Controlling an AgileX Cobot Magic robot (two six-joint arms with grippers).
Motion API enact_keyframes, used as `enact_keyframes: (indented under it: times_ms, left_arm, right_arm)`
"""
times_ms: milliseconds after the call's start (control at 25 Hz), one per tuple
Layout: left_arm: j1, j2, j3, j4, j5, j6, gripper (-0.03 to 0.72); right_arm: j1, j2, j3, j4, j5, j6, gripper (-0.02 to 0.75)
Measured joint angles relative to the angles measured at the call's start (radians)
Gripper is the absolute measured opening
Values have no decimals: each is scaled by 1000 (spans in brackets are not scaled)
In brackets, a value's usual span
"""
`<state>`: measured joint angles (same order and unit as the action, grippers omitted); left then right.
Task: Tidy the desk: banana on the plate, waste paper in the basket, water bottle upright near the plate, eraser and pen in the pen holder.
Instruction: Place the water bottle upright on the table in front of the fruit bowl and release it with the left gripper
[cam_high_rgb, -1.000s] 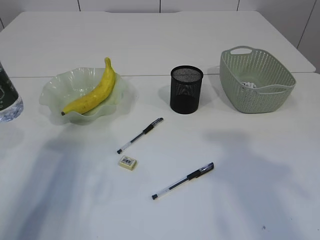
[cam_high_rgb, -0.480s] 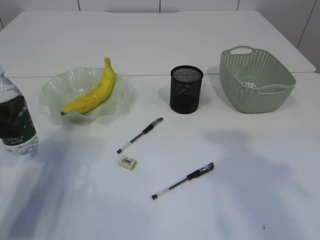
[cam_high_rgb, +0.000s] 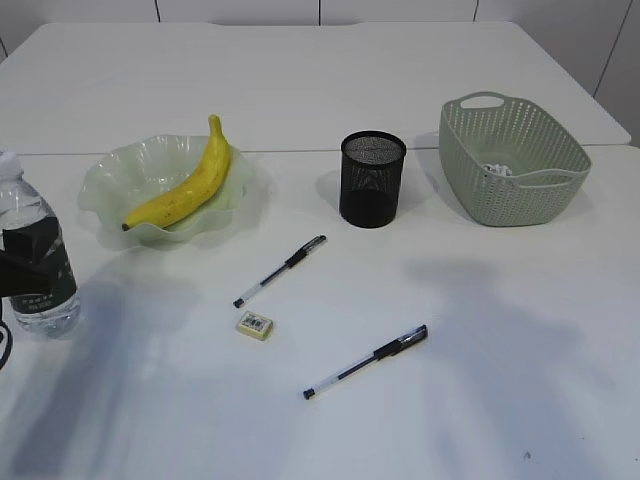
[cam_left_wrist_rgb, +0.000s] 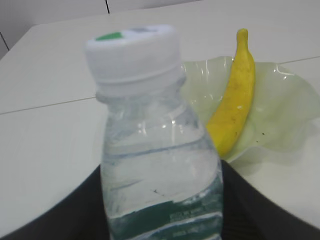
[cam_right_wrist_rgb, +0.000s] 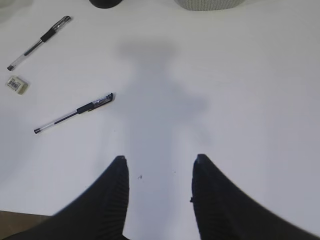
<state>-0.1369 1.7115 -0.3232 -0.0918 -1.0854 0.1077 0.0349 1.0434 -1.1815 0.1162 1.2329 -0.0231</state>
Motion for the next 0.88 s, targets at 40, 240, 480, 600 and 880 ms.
enact_keyframes:
  times_ms: [40, 240, 480, 600, 880]
  left_arm:
    - [0, 7, -2, 0, 0, 0, 383]
    - [0, 20, -18, 0, -1, 0, 383]
    - [3, 82, -67, -26, -2, 12, 383]
    - [6, 109, -89, -34, -3, 16, 383]
    - [33, 160, -121, -34, -50, 16, 383]
  right_arm:
    - [0, 0, 0, 0, -4, -2, 314]
    - [0, 0, 0, 0, -8, -8, 314]
    - [0, 0, 0, -2, -13, -12, 314]
    - [0, 0, 0, -4, -15, -16, 314]
    - [0, 0, 0, -8, -20, -18, 314]
